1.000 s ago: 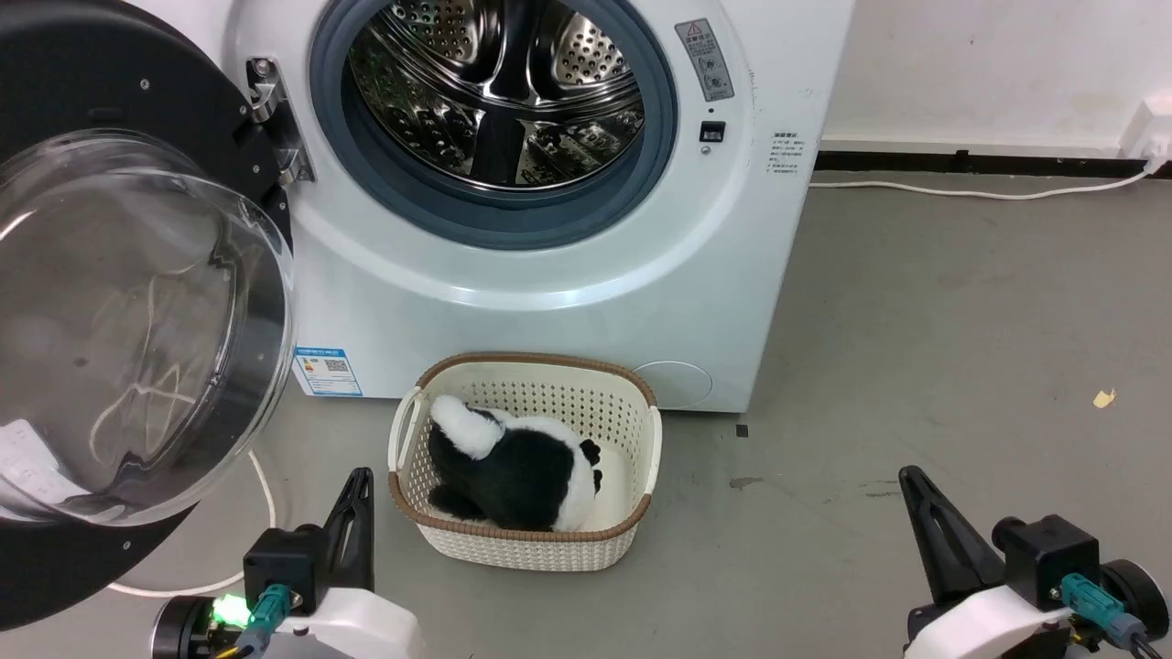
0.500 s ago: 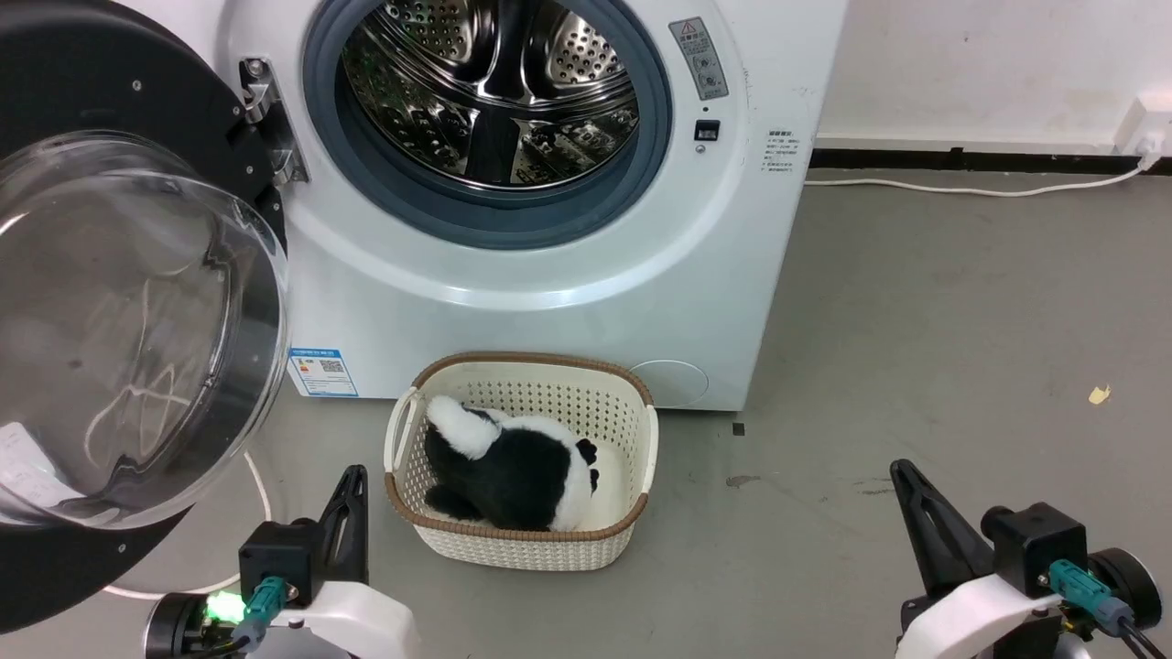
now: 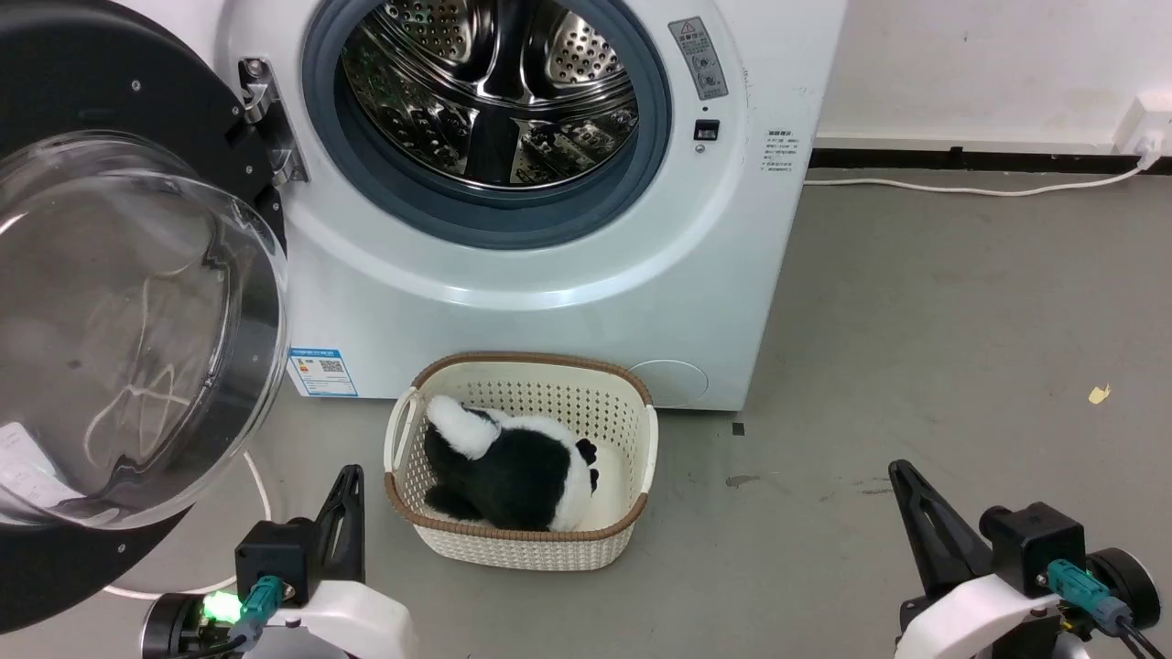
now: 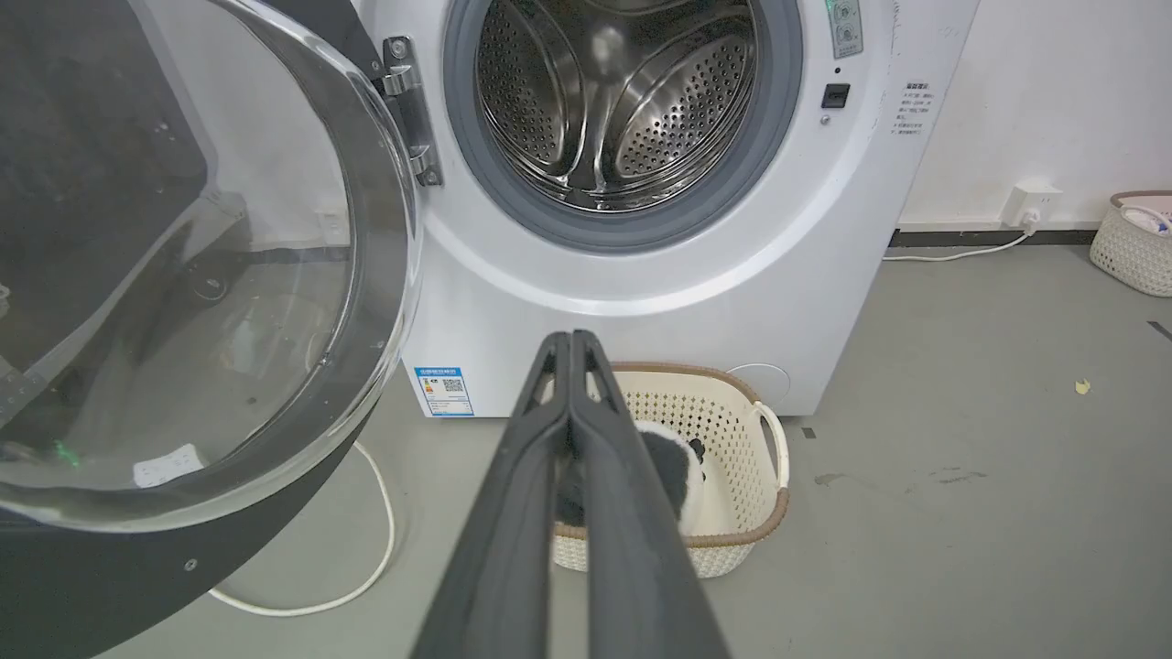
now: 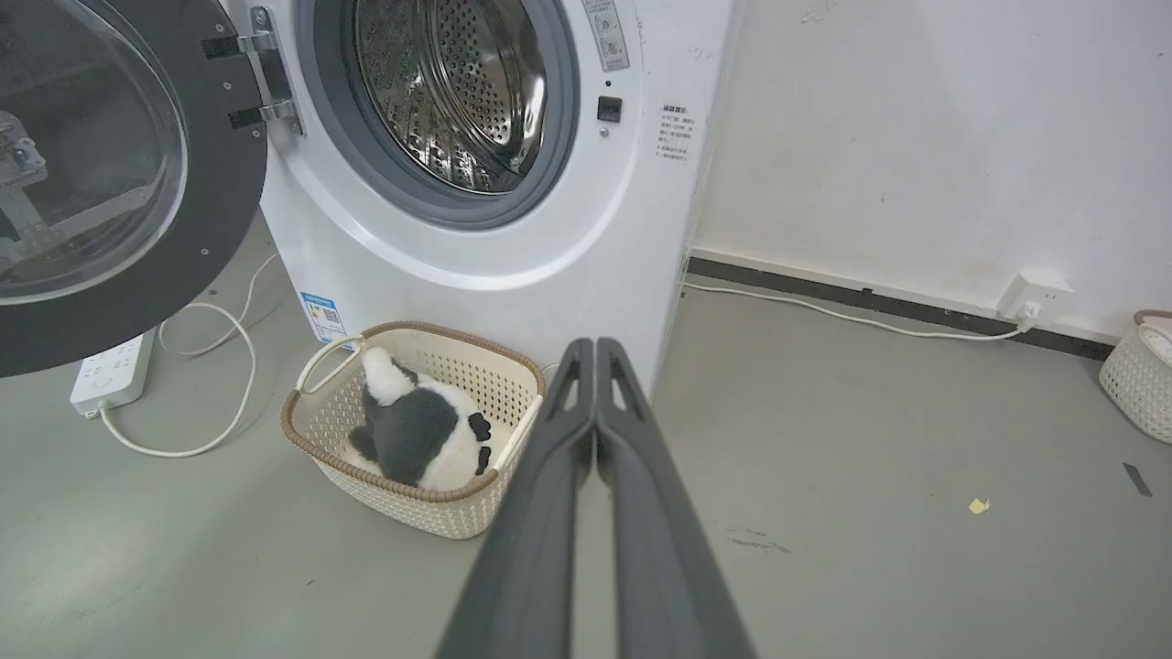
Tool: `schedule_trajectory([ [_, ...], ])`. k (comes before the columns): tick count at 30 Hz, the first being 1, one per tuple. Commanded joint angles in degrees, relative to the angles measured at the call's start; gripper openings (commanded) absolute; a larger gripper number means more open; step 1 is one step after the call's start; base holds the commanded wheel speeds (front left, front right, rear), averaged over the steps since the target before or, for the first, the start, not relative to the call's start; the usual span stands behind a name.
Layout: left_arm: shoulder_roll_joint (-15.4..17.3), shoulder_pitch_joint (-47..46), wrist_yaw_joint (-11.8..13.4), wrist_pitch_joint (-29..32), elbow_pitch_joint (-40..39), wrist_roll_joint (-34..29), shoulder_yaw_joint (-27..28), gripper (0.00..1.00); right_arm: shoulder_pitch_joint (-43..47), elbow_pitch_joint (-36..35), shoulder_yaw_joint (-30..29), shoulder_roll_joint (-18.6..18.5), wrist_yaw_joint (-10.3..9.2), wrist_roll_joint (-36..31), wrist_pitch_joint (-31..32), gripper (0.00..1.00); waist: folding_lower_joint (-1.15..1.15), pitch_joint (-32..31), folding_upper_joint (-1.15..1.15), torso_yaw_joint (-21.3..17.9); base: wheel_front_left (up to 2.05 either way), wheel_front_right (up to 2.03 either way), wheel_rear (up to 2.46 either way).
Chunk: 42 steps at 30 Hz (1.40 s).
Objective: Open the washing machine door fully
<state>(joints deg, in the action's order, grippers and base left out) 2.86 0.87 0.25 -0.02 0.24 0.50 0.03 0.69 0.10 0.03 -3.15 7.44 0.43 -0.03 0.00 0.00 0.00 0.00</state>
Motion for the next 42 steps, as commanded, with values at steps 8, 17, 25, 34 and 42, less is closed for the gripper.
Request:
schedule_trajectory([
  [8,0.02,-0.87,-0.25,0.02,-0.24,-0.50,-0.03,0.00,-0.69,-0.10,-0.03,0.27,0.05,-0.43,0.03,0.00,0.00,0.00,0.00,0.00,0.00,0.00,0.00],
  [17,0.02,-0.87,-0.25,0.02,-0.24,-0.50,-0.03,0.00,-0.69,-0.10,-0.03,0.27,0.05,-0.43,0.03,0.00,0.00,0.00,0.00,0.00,0.00,0.00,0.00],
  [25,0.02,-0.87,-0.25,0.02,-0.24,-0.50,-0.03,0.00,-0.69,-0.10,-0.03,0.27,0.05,-0.43,0.03,0.00,0.00,0.00,0.00,0.00,0.00,0.00,0.00],
  [34,0.02,-0.87,-0.25,0.02,-0.24,-0.50,-0.03,0.00,-0.69,-0.10,-0.03,0.27,0.05,-0.43,0.03,0.00,0.00,0.00,0.00,0.00,0.00,0.00,0.00],
  [42,0.02,-0.87,-0.25,0.02,-0.24,-0.50,-0.03,0.00,-0.69,-0.10,-0.03,0.27,0.05,-0.43,0.03,0.00,0.00,0.00,0.00,0.00,0.00,0.00,0.00],
])
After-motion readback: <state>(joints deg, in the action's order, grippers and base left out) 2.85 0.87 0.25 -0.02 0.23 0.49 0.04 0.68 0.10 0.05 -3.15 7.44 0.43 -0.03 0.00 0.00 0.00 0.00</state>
